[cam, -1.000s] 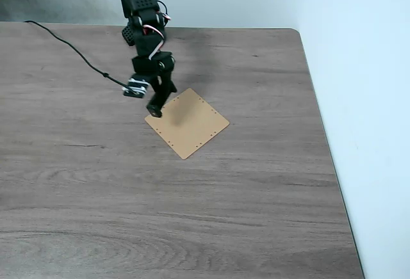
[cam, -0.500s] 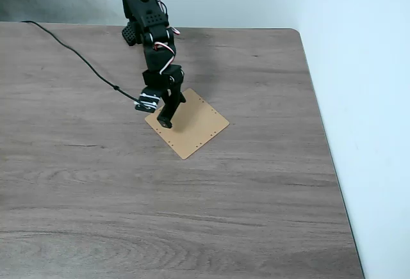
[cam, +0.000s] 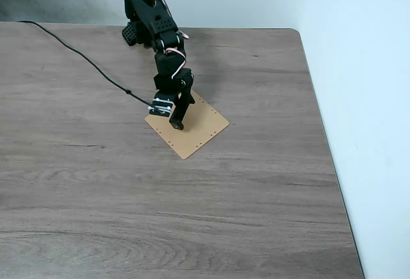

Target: Grasp a black block and then place it on the board.

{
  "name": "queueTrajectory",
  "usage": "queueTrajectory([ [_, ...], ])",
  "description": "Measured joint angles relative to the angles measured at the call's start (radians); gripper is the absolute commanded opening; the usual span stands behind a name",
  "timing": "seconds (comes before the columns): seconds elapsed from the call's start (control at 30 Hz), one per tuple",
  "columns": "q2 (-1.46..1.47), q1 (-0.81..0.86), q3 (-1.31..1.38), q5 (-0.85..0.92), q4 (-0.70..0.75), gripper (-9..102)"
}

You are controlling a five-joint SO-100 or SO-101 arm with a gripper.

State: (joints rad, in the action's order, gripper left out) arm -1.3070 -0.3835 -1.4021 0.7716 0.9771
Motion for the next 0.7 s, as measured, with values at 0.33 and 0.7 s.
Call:
queueTrajectory([
  [0.33,0.0,-0.002,0.0,0.054,0.015,19],
  [0.7,-0.126,0.021,0.0,0.072,0.015,17],
])
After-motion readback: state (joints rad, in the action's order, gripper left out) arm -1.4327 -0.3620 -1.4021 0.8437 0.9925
